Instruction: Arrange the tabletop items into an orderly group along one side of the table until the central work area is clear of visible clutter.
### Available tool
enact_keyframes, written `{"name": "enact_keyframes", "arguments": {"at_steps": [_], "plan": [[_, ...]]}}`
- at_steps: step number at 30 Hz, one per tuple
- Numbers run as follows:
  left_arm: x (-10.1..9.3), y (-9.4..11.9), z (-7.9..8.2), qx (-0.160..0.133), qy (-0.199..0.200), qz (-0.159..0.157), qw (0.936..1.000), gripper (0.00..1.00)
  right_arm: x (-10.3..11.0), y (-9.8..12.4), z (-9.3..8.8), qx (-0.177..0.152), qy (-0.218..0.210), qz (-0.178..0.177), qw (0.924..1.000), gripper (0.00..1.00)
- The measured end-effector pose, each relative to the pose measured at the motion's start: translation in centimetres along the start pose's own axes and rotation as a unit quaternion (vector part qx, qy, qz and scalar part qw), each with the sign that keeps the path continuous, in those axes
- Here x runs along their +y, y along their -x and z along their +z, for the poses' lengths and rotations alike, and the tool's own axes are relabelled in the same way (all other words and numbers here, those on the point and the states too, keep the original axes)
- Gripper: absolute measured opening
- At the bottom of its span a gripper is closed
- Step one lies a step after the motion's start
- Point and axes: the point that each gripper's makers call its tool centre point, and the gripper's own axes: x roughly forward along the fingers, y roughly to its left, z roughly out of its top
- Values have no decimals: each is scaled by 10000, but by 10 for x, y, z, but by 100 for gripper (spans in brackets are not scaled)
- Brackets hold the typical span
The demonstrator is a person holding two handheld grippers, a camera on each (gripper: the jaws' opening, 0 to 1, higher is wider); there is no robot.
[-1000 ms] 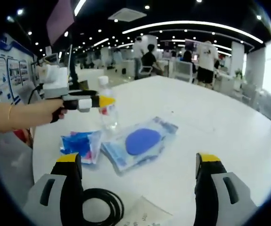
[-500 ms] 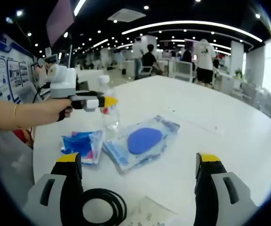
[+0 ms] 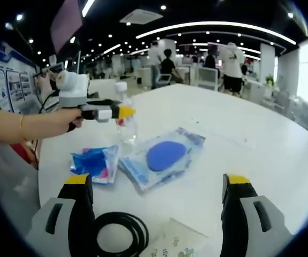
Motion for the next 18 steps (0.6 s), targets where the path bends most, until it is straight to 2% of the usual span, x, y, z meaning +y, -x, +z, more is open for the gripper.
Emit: {"name": "enact_keyframes", "arguments": {"at_steps": [2,5,11,18], "plan": [[1,0,2,-39,-52,-38,10000,38,0,0,-1,12,8,-8,10000,99],[8,-1,7,-91,76,-20,9999,38,0,-1,-3,40,5,-12,10000,99],[12,-3,3,-43,105,-6,9999,38,3,-4,-3,42,-14,10,10000,99],[9,-4,-3,7,33,10,10000,38,6,-7,-1,28,-32,43,10000,99]]}}
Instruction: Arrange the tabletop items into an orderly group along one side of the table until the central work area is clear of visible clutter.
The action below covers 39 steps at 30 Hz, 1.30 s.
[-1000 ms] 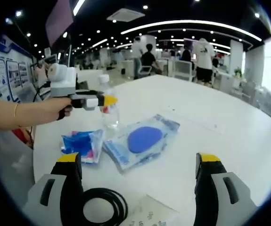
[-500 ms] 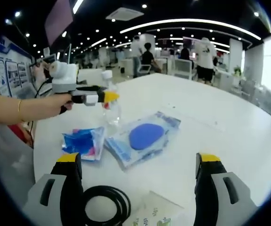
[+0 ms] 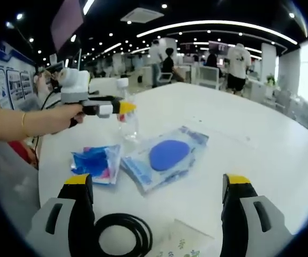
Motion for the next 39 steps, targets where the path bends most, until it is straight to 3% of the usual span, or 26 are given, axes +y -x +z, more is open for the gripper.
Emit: {"name": "enact_keyframes", "arguments": {"at_steps": [1,5,7,20,24,27,30,39], "plan": [[0,-2,-1,-4,170,35,9998,38,0,0,0,-4,-6,7,10000,99],[-1,-2,1,-205,25,-28,9998,38,-1,-2,1,-8,-77,1,10000,99],[3,-1,1,-218,212,89,9995,39,0,-3,4,-57,-114,7,9999,99],[1,-1,1,-348,255,-95,9990,40,1,-9,4,-61,-190,57,9998,99],[4,2,2,-378,547,35,9978,61,-1,-8,6,-95,-246,68,9996,99],[4,8,8,-441,575,47,9974,63,-4,-6,11,-196,-384,92,9990,99],[3,15,15,-496,710,44,9962,73,-9,-5,15,-244,-423,81,9988,99],[-14,35,15,-320,885,-229,9953,86,-29,-6,24,-330,-628,119,9974,99]]}}
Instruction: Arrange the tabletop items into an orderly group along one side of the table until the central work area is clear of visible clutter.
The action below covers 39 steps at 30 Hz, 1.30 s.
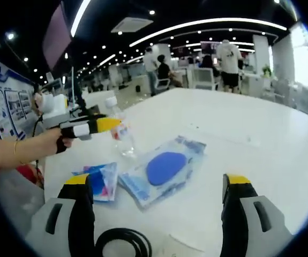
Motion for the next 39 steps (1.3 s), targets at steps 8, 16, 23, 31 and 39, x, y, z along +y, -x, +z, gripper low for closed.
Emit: {"name": "enact_keyframes", "arguments": {"at_steps": [8,16,23,31,39], "plan": [[-38,22,-6,199,-371,-478,9980,92,-20,-6,12,-65,42,-29,10000,100],[-72,36,-14,330,-109,-885,9955,99,-38,-12,20,-100,185,-28,9998,100],[-113,49,-25,522,-36,-1369,9892,99,-31,-30,7,-11,625,156,9979,99],[-150,59,-37,697,169,-1732,9823,94,-39,-55,10,-103,727,241,9970,99],[-167,60,-52,949,491,-1743,9789,87,-48,-75,18,-133,746,295,9967,98]]}}
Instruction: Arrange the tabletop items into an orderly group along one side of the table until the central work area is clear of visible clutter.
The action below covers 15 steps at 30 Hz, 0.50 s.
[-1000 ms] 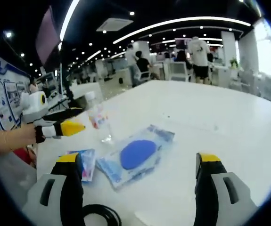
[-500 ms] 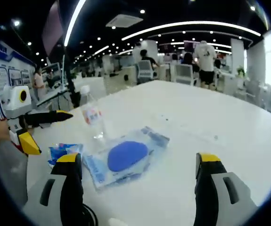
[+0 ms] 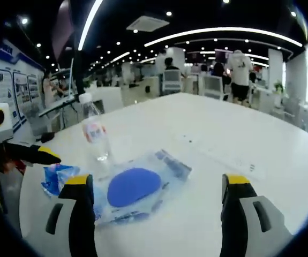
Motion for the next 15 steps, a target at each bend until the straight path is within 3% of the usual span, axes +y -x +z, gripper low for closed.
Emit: {"name": "enact_keyframes", "arguments": {"at_steps": [2,5,9,11,15], "plan": [[-3,-2,-4,30,229,51,9997,83,-3,-5,1,-33,13,26,10000,98],[-7,-8,-16,239,984,39,9949,78,-6,-12,1,-11,64,60,10000,97],[3,-13,-27,421,1449,333,9880,73,-10,-22,-1,10,177,154,9997,96],[9,-17,-26,300,1610,478,9853,72,-13,-26,-2,18,273,169,9995,95],[16,-22,-36,455,2073,694,9748,67,-19,-33,-2,-16,280,208,9994,92]]}}
